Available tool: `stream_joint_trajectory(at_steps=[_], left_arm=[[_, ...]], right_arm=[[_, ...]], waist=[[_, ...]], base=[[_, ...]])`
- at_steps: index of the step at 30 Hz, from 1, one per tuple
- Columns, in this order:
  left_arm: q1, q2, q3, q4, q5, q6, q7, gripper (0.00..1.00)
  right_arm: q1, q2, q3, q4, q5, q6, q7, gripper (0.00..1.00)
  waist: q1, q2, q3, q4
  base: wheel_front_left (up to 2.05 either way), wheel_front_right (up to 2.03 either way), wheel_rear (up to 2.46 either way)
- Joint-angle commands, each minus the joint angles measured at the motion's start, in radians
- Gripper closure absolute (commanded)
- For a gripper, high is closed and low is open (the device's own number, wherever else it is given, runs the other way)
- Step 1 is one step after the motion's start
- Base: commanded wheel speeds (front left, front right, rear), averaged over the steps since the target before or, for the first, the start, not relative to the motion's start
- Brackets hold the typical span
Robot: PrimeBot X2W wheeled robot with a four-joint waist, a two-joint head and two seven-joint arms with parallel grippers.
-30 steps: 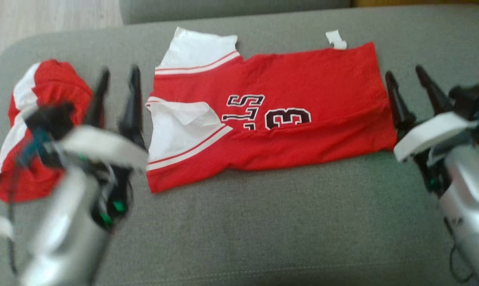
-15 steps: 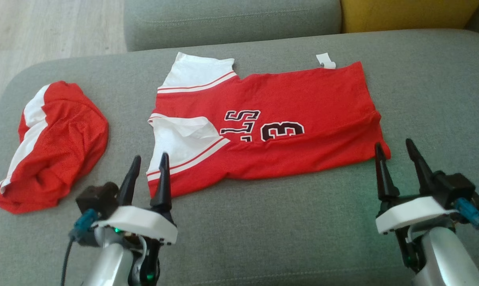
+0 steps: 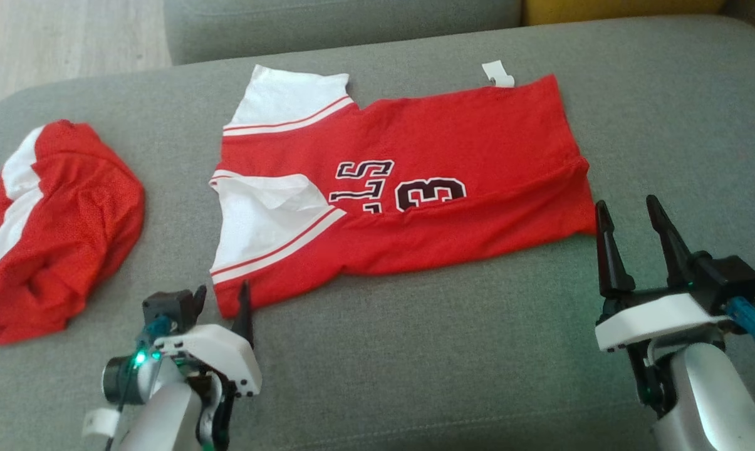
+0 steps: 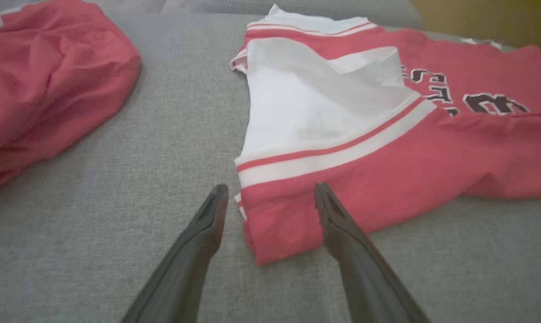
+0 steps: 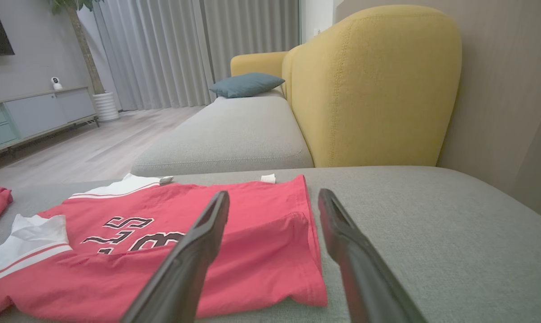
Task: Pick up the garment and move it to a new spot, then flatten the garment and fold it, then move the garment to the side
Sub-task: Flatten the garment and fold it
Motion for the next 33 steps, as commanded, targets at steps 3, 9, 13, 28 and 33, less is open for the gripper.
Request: stream_joint_trajectory(at_steps=[3,9,13,28,33], left_arm=[[-0.076,0.037,0.023,0.041,0.01,0.008,0.02,0.0],[-0.124,0.051,0.013,0.135,0.011,-0.007,0.042,0.0],[-0.15,0.054,-0.002,0.178,0.01,-0.032,0.051,0.0],[-0.213,0.04,-0.057,0.212,0.028,-0.08,-0.009,1.0],[-0.216,0.03,-0.08,0.115,0.054,-0.082,-0.062,1.0]], right_arm=[[-0.047,0.003,0.024,-0.047,0.008,0.003,0.005,0.0],[-0.049,0.002,0.025,-0.062,0.008,0.003,0.014,0.0],[-0.053,0.002,0.017,-0.067,0.001,0.003,0.019,0.0],[-0.065,0.024,-0.061,0.013,-0.028,0.003,0.099,0.0],[-0.093,0.043,-0.141,0.108,-0.006,0.003,0.191,0.0]], waist=[[0.0,-0.0001,0.017,-0.011],[0.0,-0.0001,0.038,-0.023],[0.0,-0.0001,0.053,-0.029],[0.0,-0.0001,0.057,0.021],[0.0,-0.0001,0.044,0.054]], base=[[0.0,0.0,0.0],[0.0,0.0,0.0],[0.0,0.0,0.0],[0.0,0.0,0.0],[0.0,0.0,0.0]])
